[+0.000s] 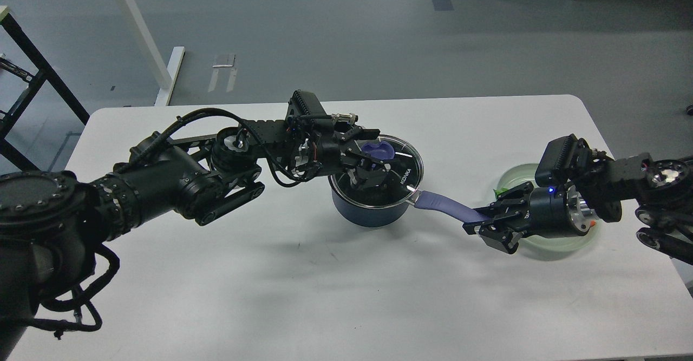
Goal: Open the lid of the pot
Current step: 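Lift the glass lid off the pot with the left gripper, then lower the lid onto the table beside the pot with the left gripper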
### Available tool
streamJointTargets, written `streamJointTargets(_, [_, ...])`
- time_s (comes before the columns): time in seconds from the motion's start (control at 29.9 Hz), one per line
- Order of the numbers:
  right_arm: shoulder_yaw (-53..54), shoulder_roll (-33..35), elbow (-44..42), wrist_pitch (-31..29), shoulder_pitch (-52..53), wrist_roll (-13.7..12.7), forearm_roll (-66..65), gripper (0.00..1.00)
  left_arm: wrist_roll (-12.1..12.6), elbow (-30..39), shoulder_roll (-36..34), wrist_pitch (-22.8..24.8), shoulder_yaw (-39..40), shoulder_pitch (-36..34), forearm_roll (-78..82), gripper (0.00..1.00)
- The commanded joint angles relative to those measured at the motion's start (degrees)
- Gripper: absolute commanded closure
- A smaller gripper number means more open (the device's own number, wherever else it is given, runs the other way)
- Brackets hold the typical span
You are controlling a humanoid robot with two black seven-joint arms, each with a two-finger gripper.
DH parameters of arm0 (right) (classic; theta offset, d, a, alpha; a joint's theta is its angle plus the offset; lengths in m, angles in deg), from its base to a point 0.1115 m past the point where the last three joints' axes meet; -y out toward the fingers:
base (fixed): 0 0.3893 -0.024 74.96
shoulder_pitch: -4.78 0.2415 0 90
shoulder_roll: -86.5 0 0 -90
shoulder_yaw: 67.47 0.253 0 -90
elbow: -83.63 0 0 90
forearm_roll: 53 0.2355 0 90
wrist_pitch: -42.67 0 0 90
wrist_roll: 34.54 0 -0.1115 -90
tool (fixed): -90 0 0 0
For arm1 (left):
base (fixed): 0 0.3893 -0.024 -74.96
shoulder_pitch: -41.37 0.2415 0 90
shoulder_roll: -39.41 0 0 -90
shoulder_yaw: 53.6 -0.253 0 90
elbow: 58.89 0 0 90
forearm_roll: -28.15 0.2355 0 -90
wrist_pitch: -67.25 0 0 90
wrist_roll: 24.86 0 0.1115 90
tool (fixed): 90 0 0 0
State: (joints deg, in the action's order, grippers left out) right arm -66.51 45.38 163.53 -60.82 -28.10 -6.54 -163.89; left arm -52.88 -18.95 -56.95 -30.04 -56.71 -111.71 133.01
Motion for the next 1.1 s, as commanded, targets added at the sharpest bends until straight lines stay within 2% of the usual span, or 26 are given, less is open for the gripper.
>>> streamJointTargets(0.0, [0.00,0.25,0.00,0.04,0.01,0.00,0.06,0.68,0.01,0.22,-0.06,-0.09,-0.93,-0.21,-0.10,0.67])
streamJointTargets(0.27, [0.18,0.69,0.09,0.13,0.01,0.00,0.24,0.68,0.01,3.56,-2.60,0.00,-0.58,-2.57,-0.10,0.67])
streamJointTargets(0.43, [0.18,1.22,0.17,0.48,0.01,0.00,0.33,0.68,0.01,9.70,-10.06,0.26,-0.67,-6.97,-0.01,0.66])
streamJointTargets(0.57, [0.26,1.31,0.17,0.48,0.01,0.00,0.42,0.68,0.01,15.33,-19.02,0.26,-0.84,-7.16,0.16,0.66])
streamJointTargets(0.74, [0.26,1.48,0.26,0.48,0.10,0.00,0.42,0.68,0.01,21.57,-33.42,-0.79,-4.52,-4.00,0.16,0.65])
streamJointTargets(0.84, [0.26,1.48,0.26,0.48,0.18,0.00,0.42,0.67,0.01,23.08,-40.29,-4.47,-6.73,-0.93,0.16,0.65])
streamJointTargets(1.07, [0.26,1.48,0.26,0.48,0.80,0.00,0.42,0.67,0.01,22.46,-48.39,-11.60,-7.87,8.57,0.08,0.64])
